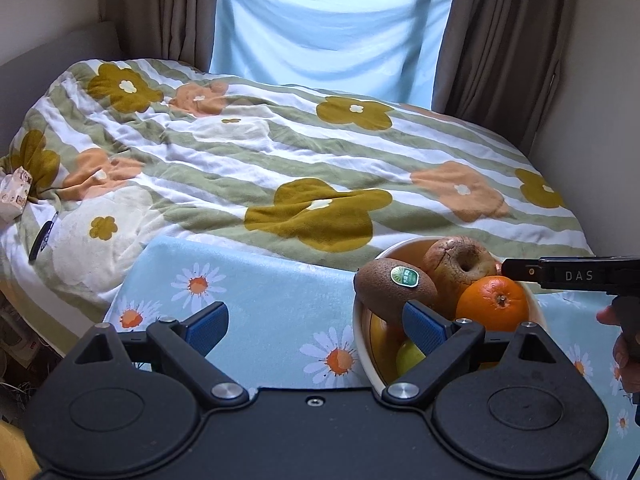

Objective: Organize fruits

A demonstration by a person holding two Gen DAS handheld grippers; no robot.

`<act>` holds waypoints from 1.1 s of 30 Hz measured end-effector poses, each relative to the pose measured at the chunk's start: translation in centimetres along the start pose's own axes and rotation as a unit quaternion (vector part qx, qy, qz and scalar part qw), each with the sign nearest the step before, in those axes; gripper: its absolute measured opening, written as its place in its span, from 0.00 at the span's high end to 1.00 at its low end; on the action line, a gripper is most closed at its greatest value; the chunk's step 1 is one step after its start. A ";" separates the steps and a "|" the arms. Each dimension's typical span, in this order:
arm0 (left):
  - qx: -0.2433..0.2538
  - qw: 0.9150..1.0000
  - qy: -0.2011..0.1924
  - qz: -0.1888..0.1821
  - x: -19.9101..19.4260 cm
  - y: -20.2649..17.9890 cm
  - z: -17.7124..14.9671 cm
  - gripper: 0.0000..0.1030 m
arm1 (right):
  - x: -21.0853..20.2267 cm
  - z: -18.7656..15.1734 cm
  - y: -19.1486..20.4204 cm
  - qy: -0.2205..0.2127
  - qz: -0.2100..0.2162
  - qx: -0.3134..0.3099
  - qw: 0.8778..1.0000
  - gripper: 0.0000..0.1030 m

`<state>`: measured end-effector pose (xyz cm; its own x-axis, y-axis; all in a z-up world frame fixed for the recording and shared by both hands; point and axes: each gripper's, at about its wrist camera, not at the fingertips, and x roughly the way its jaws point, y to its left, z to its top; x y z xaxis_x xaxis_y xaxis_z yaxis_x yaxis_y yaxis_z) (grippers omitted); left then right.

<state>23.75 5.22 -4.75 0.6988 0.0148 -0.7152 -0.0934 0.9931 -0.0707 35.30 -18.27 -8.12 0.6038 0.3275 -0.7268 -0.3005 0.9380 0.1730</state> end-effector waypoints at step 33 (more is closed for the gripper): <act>0.060 0.990 -0.119 -0.055 -19.3 -0.9 -5.6 0.07 | -25.1 -9.9 9.3 -0.090 -0.123 0.044 0.987 0.16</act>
<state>6.36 3.41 5.19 0.8488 -0.0816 -0.5224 0.0678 0.9967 -0.0455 10.03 -18.91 5.10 0.7740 0.0956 -0.6259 -0.0670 0.9954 0.0691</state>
